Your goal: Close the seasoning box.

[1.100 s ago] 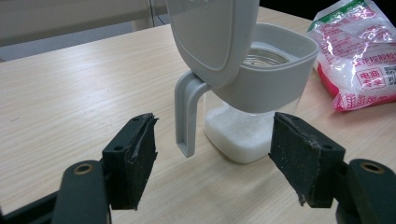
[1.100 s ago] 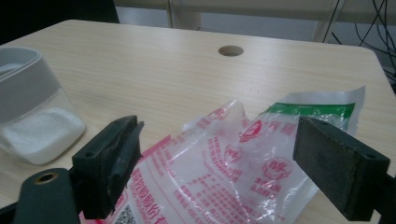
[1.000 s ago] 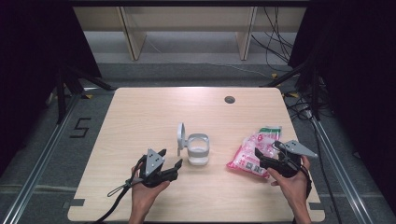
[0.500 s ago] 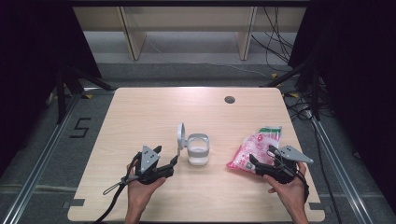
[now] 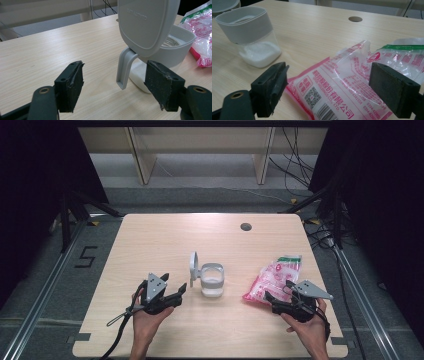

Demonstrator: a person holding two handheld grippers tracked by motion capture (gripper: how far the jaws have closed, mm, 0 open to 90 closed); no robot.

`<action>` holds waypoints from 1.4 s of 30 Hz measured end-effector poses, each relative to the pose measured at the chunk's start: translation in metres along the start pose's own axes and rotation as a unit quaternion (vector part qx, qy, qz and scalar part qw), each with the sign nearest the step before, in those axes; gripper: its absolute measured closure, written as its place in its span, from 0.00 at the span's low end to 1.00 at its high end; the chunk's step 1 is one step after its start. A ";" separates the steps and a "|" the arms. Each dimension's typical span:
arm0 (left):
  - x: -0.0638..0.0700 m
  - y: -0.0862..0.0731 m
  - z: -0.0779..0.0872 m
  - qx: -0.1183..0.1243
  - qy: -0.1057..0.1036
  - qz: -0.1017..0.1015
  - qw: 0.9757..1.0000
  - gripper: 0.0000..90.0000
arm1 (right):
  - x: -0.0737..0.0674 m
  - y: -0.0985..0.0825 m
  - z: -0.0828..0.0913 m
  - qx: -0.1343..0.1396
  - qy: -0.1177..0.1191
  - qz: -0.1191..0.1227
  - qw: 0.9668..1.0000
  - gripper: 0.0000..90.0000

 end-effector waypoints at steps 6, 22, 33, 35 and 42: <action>-0.004 0.004 0.002 0.008 0.001 0.007 1.000 0.41 | -0.004 -0.001 0.001 0.004 0.007 0.010 1.000 0.18; -0.008 0.010 -0.009 0.024 -0.017 -0.012 1.000 0.97 | -0.012 -0.005 0.004 0.002 0.010 0.027 1.000 0.18; 0.002 0.019 -0.016 0.030 -0.038 -0.015 0.999 0.99 | -0.016 -0.005 0.006 0.005 0.013 0.024 1.000 0.19; 0.004 0.021 -0.016 0.028 -0.040 -0.022 0.999 0.99 | -0.015 -0.007 0.006 0.002 0.015 0.026 1.000 0.19; 0.012 0.031 -0.016 0.034 -0.052 -0.031 0.998 0.99 | -0.017 -0.008 0.006 0.000 0.017 0.026 1.000 0.19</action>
Point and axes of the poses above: each handheld gripper's, and its own axes: z roughly backward along the jaws, y roughly out of its top, x roughly to its right, the point moved 8 cm from there along -z, roughly forward along the jaws, and after that the axes turned 5 degrees about z, right-handed, at the moved point
